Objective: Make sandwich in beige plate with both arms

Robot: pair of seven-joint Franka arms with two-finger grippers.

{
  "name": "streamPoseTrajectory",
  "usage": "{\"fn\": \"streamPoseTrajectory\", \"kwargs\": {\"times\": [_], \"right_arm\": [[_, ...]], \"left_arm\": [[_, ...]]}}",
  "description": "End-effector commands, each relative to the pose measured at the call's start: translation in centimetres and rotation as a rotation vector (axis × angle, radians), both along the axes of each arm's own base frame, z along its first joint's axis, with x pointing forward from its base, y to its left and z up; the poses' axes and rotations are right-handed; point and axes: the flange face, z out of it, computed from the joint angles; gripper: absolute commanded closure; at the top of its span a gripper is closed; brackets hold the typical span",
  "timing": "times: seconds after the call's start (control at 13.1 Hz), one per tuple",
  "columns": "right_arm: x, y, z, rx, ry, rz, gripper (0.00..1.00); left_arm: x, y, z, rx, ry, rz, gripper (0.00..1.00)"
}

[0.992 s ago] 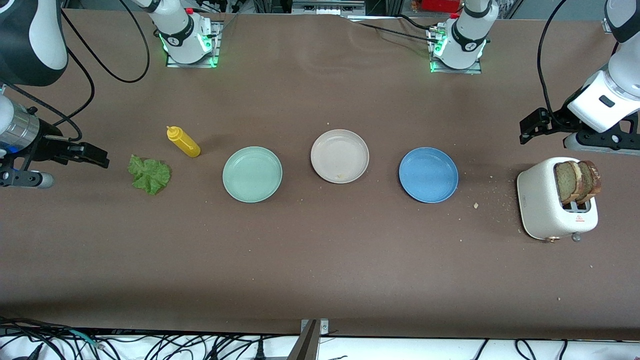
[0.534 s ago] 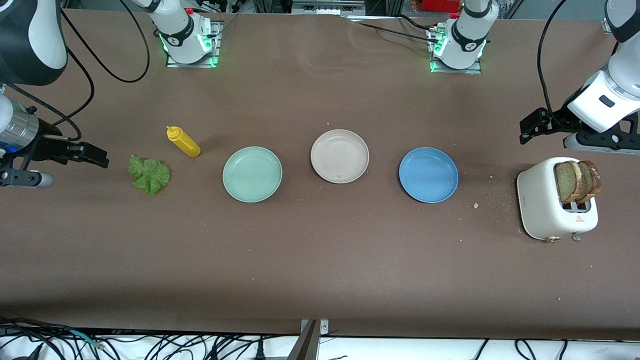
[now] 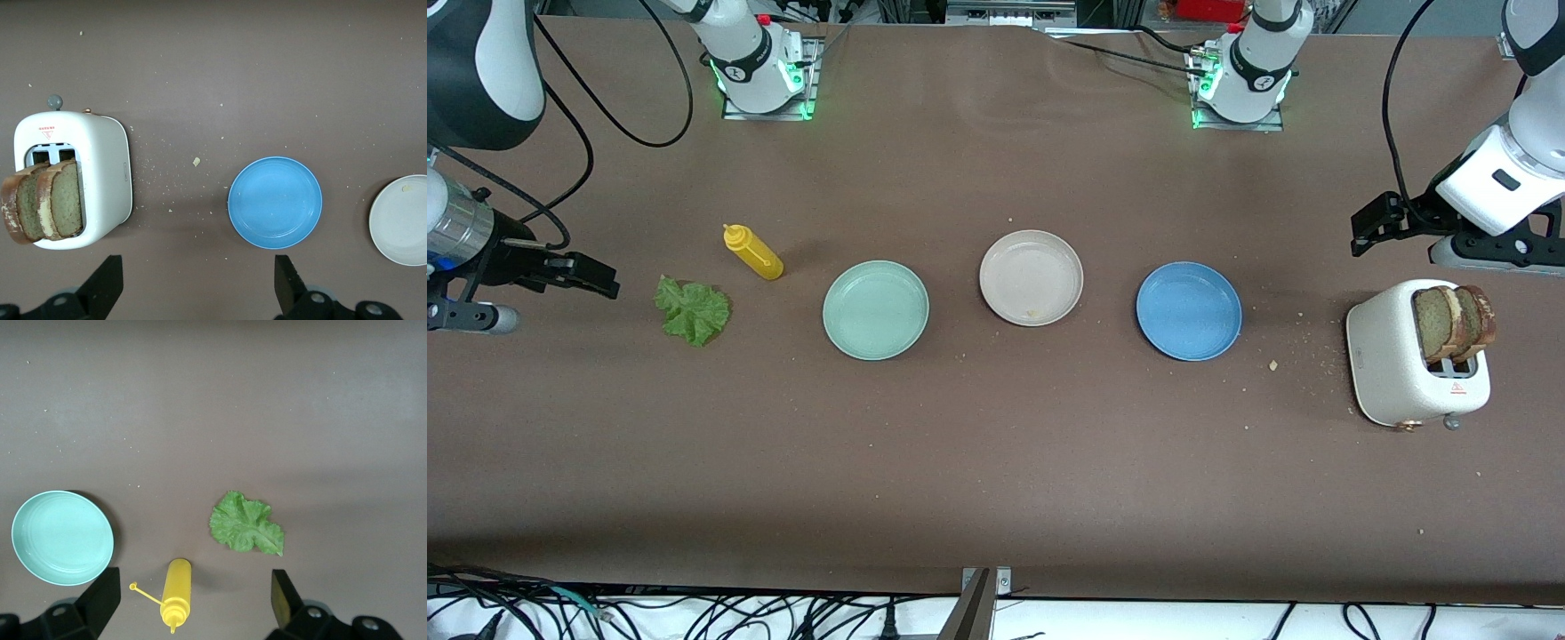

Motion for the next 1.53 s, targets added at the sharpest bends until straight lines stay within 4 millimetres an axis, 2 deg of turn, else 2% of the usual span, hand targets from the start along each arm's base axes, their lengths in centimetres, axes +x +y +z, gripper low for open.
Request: {"fn": "streamPoseTrajectory", "kwargs": {"times": [0.0, 1.45], "right_arm": [[-0.19, 0.23, 0.7, -0.012, -0.01, 0.009, 0.0], [0.06, 0.28, 1.07, -0.014, -0.016, 0.027, 0.0]], "left_arm": [[0.09, 0.1, 0.38, 0.029, -0.004, -0.023, 0.0], [0.05, 0.1, 0.46, 0.029, -0.006, -0.022, 0.0]]}}
